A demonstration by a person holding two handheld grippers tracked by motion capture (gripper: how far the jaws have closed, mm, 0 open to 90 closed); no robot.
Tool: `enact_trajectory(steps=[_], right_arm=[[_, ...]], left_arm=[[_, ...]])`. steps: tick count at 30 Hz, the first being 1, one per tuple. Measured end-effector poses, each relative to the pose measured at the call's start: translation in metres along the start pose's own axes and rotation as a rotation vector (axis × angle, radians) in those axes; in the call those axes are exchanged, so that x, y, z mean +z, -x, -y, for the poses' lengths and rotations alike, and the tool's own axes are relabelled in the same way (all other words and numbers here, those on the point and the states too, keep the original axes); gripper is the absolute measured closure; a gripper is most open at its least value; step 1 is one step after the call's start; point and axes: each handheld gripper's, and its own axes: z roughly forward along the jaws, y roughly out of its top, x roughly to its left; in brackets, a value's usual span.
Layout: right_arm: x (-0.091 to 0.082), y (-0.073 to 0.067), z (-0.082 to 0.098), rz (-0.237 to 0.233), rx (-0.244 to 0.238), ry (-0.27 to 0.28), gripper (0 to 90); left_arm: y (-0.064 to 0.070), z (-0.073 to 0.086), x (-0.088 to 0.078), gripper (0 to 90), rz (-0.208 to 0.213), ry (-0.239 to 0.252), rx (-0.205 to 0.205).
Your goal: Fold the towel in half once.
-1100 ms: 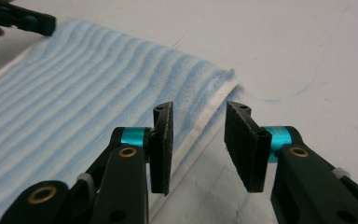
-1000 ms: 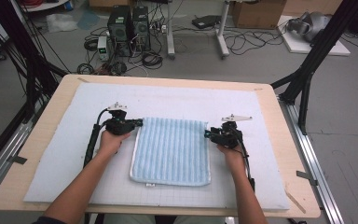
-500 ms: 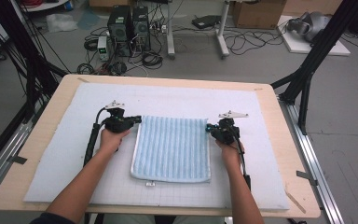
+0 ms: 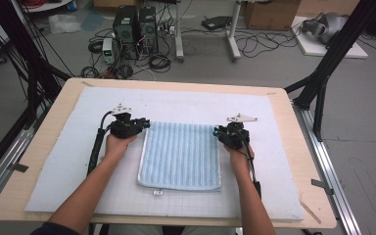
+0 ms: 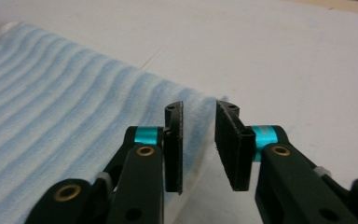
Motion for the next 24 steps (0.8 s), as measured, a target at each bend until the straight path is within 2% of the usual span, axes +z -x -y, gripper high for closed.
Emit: enact_trajectory(steps=[3,4,6,7,8,9,11,12,14,16,17,19,21,22,24], right_arm=[[0.011,0.0,-0.001,-0.019,-0.009,-0.042,75.9],[0.014,0.0,-0.001,-0.017,-0.01,-0.055,75.9],[0.021,0.002,0.001,0.009,-0.013,-0.082,76.5],[0.021,0.003,0.001,0.011,0.002,-0.077,77.4],[0.021,0.004,0.001,0.037,-0.004,-0.077,77.5],[0.02,0.004,0.0,0.055,-0.017,-0.081,77.2],[0.018,0.006,0.001,0.084,-0.014,-0.091,73.9],[0.016,0.008,0.001,0.073,0.007,-0.09,72.6],[0.009,0.01,0.002,0.068,0.008,-0.074,71.5],[0.001,0.011,0.001,0.051,0.016,-0.066,68.1],[-0.002,0.012,0.001,0.047,0.014,-0.06,66.3],[-0.014,0.011,-0.001,0.033,0.011,-0.042,61.3],[-0.026,0.01,0.001,0.061,-0.003,-0.011,59.5],[-0.032,0.01,0.002,0.069,-0.001,-0.007,56.8],[-0.041,0.011,0.007,0.072,0.01,0.007,51.5]], left_arm=[[0.006,0.003,0.008,79.8,0.001,-0.025,0.043],[0.008,0.003,0.012,81.1,-0.021,-0.057,0.055],[0.009,0.001,0.016,81.9,-0.042,-0.097,0.052],[0.009,0.001,0.018,81.9,-0.055,-0.113,0.049],[0.008,0.001,0.019,81.7,-0.059,-0.127,0.044],[0.008,0.0,0.021,80.4,-0.077,-0.142,0.041],[0.011,0.0,0.022,80.2,-0.093,-0.147,0.073],[0.012,0.0,0.021,79.8,-0.095,-0.152,0.09],[0.011,0.0,0.02,77.2,-0.098,-0.154,0.103],[0.007,-0.001,0.017,66.4,-0.115,-0.158,0.078],[0.003,0.0,0.014,64.5,-0.103,-0.15,0.044],[-0.004,0.003,0.005,61.7,-0.074,-0.113,0.013],[-0.01,0.007,-0.004,60.9,-0.015,-0.062,-0.016],[-0.011,0.01,-0.01,60.7,0.02,-0.025,-0.01],[-0.011,0.013,-0.021,59.1,0.059,0.038,0.037]])
